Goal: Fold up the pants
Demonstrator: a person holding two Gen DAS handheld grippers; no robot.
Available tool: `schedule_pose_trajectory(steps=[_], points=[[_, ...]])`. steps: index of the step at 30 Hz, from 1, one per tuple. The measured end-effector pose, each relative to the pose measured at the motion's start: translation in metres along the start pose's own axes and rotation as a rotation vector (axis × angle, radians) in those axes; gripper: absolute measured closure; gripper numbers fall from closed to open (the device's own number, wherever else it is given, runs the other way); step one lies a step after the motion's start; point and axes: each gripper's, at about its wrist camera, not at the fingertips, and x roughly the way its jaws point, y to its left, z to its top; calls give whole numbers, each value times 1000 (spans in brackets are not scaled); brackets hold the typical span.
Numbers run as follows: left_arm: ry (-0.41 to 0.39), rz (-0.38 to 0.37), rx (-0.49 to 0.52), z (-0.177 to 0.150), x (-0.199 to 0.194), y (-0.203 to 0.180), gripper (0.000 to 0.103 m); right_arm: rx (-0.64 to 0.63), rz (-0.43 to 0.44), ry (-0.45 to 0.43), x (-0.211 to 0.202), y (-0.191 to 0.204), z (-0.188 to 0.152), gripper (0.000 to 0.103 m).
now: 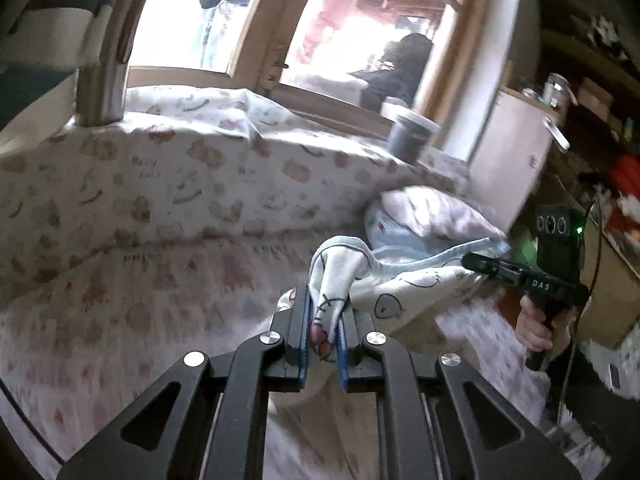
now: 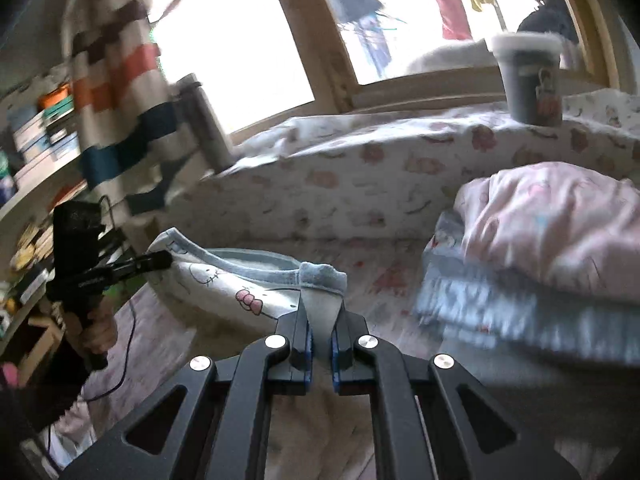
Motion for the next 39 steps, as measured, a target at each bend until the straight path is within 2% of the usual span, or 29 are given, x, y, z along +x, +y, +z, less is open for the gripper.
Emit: schedule_pose_trajectory(steps=[3,9,14,15,16,18,21,22,24,27,30,33,35,36,37,38,39], points=[[28,-13,28,-29,-15,-13,93,-48,-19,5,-17,19,-31,97],[103,15,45,-72,-21,-31,93,25,7,53,-39,30,-80,97],[185,68,37,-93,-17,-30,92,-11,-50,142,-29,38,-93,96],[197,79,39,-94,-16,-29,90,-5,-58,163,-28,37,-95,90],[201,87,41,-97,-18,-30,87,3,-75,177,-29,36,-96,78],[216,83,56,-99,-24,-33,75,13,-117,157,-40,32,-96,64],[189,93,92,-95,-38,-42,71,23,-167,71,-62,28,-92,61],[169,98,103,-91,-42,-46,70,26,-165,50,-68,27,-89,56],[129,103,125,-81,-46,-55,57,22,-159,16,-74,31,-82,50],[96,121,159,-71,-41,-67,53,13,-96,-11,-75,43,-73,49],[125,201,188,-68,-21,-73,53,-37,-131,-11,-64,58,-70,49],[186,240,192,-73,0,-70,53,-108,-183,103,-31,68,-78,49],[201,265,186,-77,8,-66,53,-122,-204,157,-16,66,-85,56],[205,287,174,-77,11,-62,57,-113,-225,172,-11,62,-88,69],[195,298,152,-78,12,-57,65,-93,-235,176,-9,58,-90,83],[187,291,133,-78,12,-53,90,-58,-219,170,-10,53,-91,91],[188,276,111,-78,11,-49,99,-30,-206,160,-12,49,-91,97]])
